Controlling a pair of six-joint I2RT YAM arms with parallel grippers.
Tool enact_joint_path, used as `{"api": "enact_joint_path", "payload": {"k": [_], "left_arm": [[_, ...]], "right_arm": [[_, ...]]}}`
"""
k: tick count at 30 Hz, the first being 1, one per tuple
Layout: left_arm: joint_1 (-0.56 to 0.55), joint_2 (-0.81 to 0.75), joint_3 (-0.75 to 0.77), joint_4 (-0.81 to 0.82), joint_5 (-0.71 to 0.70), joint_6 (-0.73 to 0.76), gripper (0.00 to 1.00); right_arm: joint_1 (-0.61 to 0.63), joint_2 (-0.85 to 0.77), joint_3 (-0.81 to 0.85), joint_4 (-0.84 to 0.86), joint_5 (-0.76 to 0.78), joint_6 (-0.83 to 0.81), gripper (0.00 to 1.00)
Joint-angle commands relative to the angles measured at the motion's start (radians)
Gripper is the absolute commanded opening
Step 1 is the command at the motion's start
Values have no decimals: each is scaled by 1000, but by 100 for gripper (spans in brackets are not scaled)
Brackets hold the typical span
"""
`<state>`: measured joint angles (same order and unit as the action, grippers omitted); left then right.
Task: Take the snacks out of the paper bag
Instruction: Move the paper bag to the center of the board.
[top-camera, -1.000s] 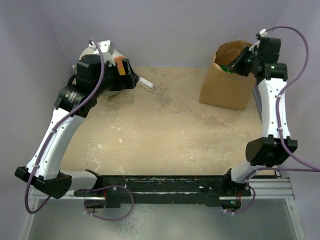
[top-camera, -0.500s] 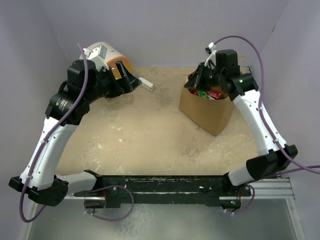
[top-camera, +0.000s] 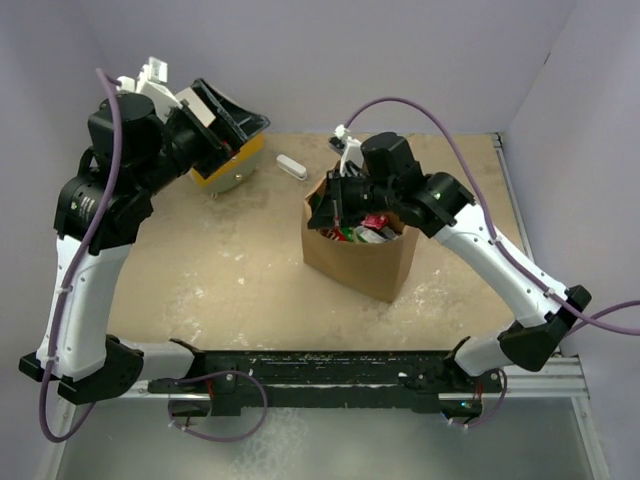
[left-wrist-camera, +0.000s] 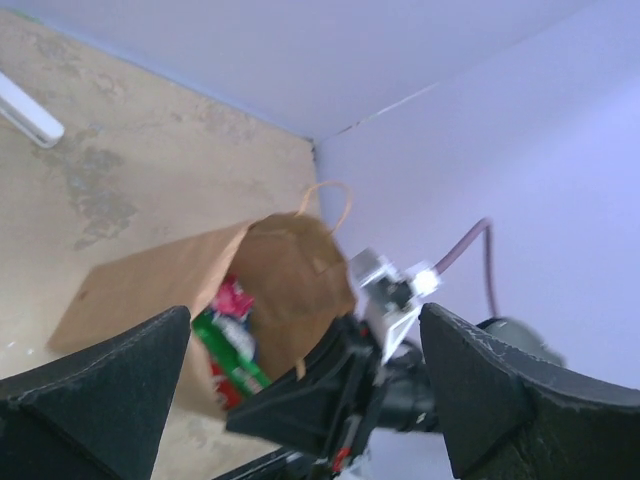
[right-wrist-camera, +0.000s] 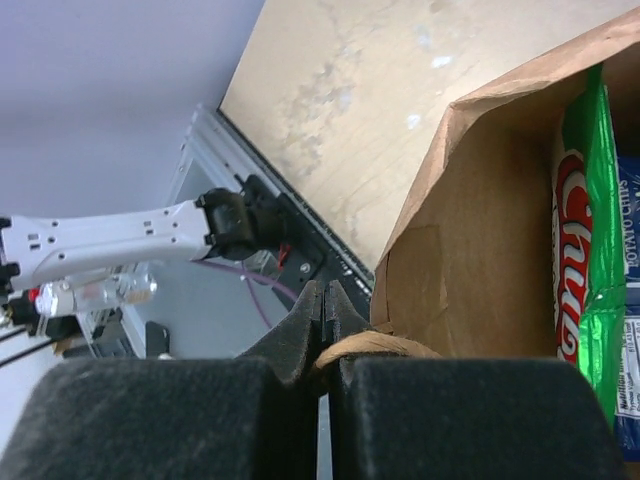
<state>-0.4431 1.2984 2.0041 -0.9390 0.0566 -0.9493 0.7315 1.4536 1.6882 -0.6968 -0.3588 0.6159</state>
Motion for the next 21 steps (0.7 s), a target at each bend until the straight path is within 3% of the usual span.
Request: {"api": "enact_joint_path", "payload": {"k": [1,8,11,13,18,21], "left_arm": [[6,-11,99,18,-64,-143,99],[6,-50,45,140,-46,-189,99],[7,-57,43,159,-53,-187,99],[7,-52,51,159,-51,-184,99],[7,-74,38,160,-67,-92,99],[7,-106,-44,147,-66,-43,99]], "right_arm": [[70,4,52,91,-4,49,0],[87,-5,72,57,81,77,0],[88,-7,96,10,119,71,5],[87,-12,100,-6,125,69,14],[88,-54,74,-34,135,74,55],[86,-97,81,-105,176,58,72]]}}
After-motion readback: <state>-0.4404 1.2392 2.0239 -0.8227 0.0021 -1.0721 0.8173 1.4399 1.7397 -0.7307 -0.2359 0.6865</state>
